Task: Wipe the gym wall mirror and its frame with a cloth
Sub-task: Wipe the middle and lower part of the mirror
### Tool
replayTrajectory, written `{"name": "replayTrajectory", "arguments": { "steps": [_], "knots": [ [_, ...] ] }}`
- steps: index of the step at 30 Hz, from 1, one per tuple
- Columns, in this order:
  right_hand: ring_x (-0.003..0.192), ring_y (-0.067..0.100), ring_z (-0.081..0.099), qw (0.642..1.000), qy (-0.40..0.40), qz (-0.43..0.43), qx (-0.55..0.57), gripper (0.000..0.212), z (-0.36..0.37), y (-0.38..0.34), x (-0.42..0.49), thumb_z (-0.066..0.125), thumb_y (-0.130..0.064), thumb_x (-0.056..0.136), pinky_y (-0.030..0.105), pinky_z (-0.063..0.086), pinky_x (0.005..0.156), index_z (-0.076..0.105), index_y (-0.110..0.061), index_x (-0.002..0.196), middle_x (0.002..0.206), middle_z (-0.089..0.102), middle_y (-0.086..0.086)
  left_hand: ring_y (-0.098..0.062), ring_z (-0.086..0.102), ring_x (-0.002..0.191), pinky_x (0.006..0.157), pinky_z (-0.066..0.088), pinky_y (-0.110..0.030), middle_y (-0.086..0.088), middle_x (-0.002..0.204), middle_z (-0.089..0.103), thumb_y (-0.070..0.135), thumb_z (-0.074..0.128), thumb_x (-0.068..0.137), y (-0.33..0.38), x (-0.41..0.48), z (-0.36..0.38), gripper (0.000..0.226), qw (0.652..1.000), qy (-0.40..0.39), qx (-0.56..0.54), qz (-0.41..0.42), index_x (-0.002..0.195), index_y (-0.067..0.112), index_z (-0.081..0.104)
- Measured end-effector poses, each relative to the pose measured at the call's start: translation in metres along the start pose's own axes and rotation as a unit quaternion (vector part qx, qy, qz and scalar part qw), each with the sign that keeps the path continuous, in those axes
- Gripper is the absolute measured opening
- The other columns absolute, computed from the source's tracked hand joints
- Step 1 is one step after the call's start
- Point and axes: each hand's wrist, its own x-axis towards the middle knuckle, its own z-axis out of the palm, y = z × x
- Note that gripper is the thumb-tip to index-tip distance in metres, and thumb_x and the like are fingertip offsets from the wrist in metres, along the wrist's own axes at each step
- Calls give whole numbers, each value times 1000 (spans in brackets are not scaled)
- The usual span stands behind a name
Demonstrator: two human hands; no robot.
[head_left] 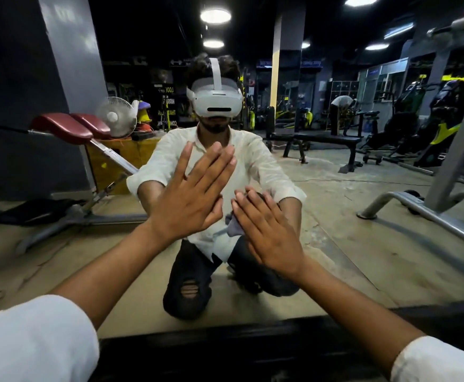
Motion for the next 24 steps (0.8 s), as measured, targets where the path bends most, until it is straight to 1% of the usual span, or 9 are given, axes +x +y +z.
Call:
{"name": "replayTrajectory", "arguments": {
  "steps": [2,6,9,12,16,18,20,22,24],
  "knots": [
    [160,35,19,999,-32,-30,-11,60,4,-2,-23,40,-20,105,53,16,130,34,-1,161,171,25,17,-38,19,163,129,11,-68,-19,175,20,32,47,103,0,0,-2,75,1000,-5,2,-3,167,1,23],
    [161,32,18,991,-94,-88,-26,63,1,9,-64,39,-24,105,54,16,130,28,-3,163,173,20,13,-38,18,163,129,12,-69,-19,175,18,32,46,104,-1,0,-3,75,1000,-14,-1,-4,168,2,21],
    [160,32,21,995,-86,-47,-35,63,-12,24,-75,41,-23,104,57,21,128,30,-3,163,172,23,14,-37,19,163,128,14,-69,-18,176,18,32,46,104,0,0,-3,75,1000,-10,-4,-2,168,2,20],
    [161,35,18,997,-60,33,-30,72,-15,22,-64,57,-14,97,57,18,129,29,-1,162,173,19,16,-37,19,163,128,15,-69,-18,176,18,32,46,104,-1,1,-3,75,1000,-5,-1,-3,168,2,20],
    [162,33,13,996,-80,5,-25,77,-32,37,-44,62,-16,99,56,18,129,25,-2,164,174,14,15,-37,26,161,128,19,-68,-18,173,27,31,51,101,-1,4,-5,73,1000,8,-5,-15,165,2,32],
    [162,31,10,994,-26,101,-17,71,-49,60,-23,58,-17,104,55,13,131,24,-2,164,175,13,15,-39,39,154,125,26,-66,-20,164,44,27,60,96,-2,13,-6,65,1000,21,-4,-18,154,0,50],
    [163,29,7,970,61,237,-4,64,-64,85,8,46,-20,108,55,10,131,22,-2,165,175,14,15,-38,46,142,123,31,-62,-20,151,56,25,65,93,-8,32,-11,51,999,34,-6,-5,139,2,60],
    [163,28,6,935,136,327,10,62,-74,99,47,37,-22,109,55,9,131,20,-2,165,175,14,14,-37,43,143,124,30,-62,-20,155,52,25,62,95,-19,61,-19,47,999,47,-10,-2,137,4,59],
    [163,29,5,919,177,353,18,61,-78,102,91,33,-25,110,51,6,132,19,-2,165,175,13,14,-37,33,156,125,27,-64,-20,168,37,28,59,99,-31,94,-26,56,998,60,-21,-24,149,3,52]
  ]
}}
